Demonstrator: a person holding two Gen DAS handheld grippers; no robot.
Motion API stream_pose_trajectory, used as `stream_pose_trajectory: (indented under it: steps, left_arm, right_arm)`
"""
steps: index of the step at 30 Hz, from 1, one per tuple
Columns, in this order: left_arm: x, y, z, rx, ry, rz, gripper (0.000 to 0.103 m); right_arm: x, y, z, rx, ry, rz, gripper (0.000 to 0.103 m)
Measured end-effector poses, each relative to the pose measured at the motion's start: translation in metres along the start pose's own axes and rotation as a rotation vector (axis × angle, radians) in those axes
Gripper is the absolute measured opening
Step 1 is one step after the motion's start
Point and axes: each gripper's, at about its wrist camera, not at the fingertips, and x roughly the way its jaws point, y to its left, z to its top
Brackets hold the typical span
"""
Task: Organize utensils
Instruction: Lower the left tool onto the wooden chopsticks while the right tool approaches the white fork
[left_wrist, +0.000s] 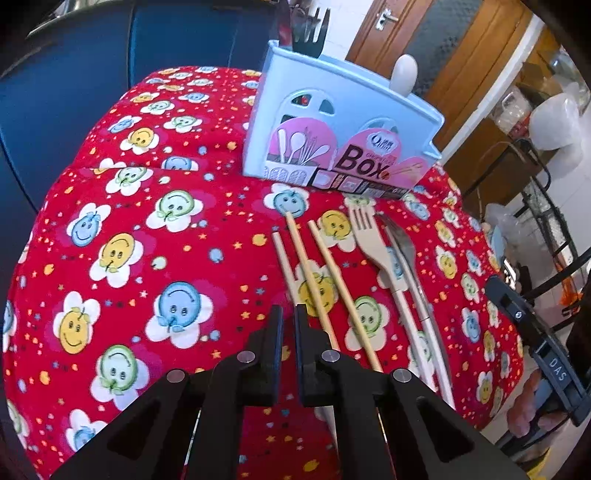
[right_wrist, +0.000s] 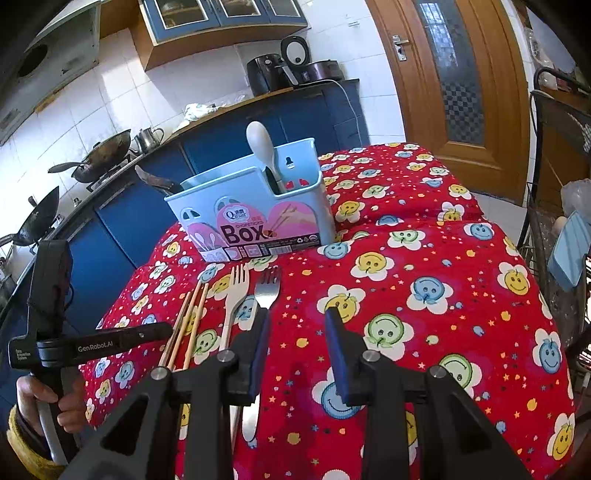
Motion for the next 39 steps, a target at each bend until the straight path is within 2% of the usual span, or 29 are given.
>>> stream_pose_trajectory:
  steps: [3,8,13,15,17,23,31,36,39]
  left_arm:
    - [0.006,0.003,0.004,-0.003,0.062,-0.001,0.006]
    - [0.001,0.006,0.006,-0.019,0.063,-0.024,0.008]
    - [-0.004,0.002,0.006,-0.025,0.061,-0.049,0.014]
    - [-0.006,0.0,0.006,-0.02,0.064,-0.062,0.021]
    - [-0.005,-0.005,0.007,-0.004,0.065,-0.051,0.023]
    - [0.0,-0.01,0.007,0.016,0.074,-0.019,0.023]
    - [0.007,-0.005,0.007,-0.006,0.097,-0.027,0.023]
    - [0.011,-0.009,0.014,0.016,0.123,-0.01,0.023]
    - [0.01,-0.003,0.016,-0.001,0.141,-0.023,0.017]
  right_arm:
    - [0.003,0.002,0.003,-0.014,0.019,0.0,0.033]
    - [0.003,0.003,0.007,-0.028,0.035,-0.008,0.033]
    - [0.001,0.002,0.008,-0.033,0.033,-0.012,0.033]
    - [0.001,0.002,0.008,-0.031,0.034,-0.01,0.033]
    - [0.001,0.002,0.008,-0.032,0.036,-0.011,0.033]
    - [-0.001,-0.001,0.007,-0.027,0.035,-0.01,0.033]
    - [0.001,-0.002,0.006,-0.028,0.039,-0.01,0.033]
    - [0.004,0.001,0.007,-0.039,0.046,-0.011,0.033]
    - [0.004,0.002,0.007,-0.043,0.046,-0.011,0.033]
